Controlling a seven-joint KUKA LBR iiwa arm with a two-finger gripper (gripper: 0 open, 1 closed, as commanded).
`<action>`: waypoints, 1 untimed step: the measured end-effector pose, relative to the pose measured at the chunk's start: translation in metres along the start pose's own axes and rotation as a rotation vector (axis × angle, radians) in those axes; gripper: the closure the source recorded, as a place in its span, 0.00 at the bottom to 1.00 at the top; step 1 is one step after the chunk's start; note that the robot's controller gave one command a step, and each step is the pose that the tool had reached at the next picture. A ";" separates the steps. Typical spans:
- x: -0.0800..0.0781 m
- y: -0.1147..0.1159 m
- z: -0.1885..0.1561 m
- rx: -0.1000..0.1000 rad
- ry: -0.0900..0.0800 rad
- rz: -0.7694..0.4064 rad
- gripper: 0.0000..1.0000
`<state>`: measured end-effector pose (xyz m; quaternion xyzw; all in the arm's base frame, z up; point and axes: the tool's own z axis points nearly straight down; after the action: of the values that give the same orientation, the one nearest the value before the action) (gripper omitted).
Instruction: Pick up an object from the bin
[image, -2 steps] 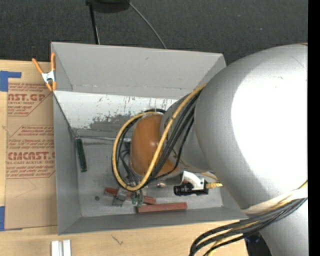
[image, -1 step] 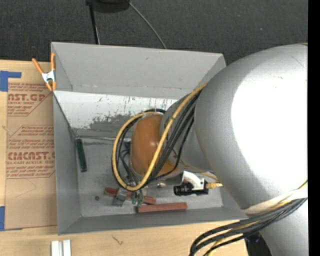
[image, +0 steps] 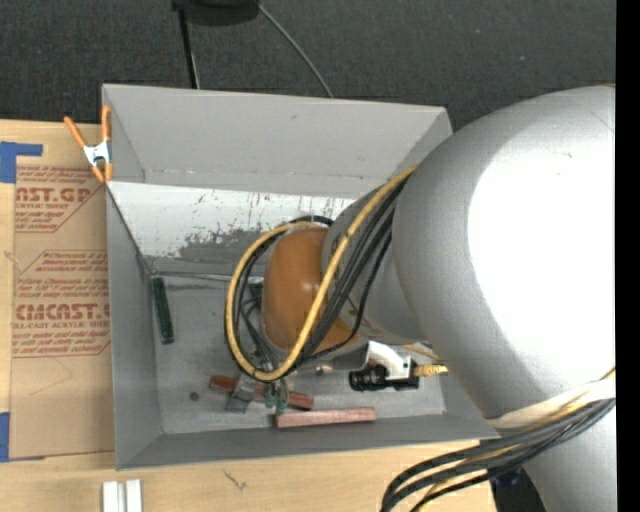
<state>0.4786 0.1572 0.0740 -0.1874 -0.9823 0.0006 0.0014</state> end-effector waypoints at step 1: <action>0.000 0.000 -0.012 -0.001 -0.001 0.000 1.00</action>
Offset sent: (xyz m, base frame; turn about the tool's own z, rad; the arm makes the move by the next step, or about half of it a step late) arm 0.0002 -0.0001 0.0151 0.0000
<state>0.4789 0.1571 0.0860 -0.1874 -0.9823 0.0003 0.0008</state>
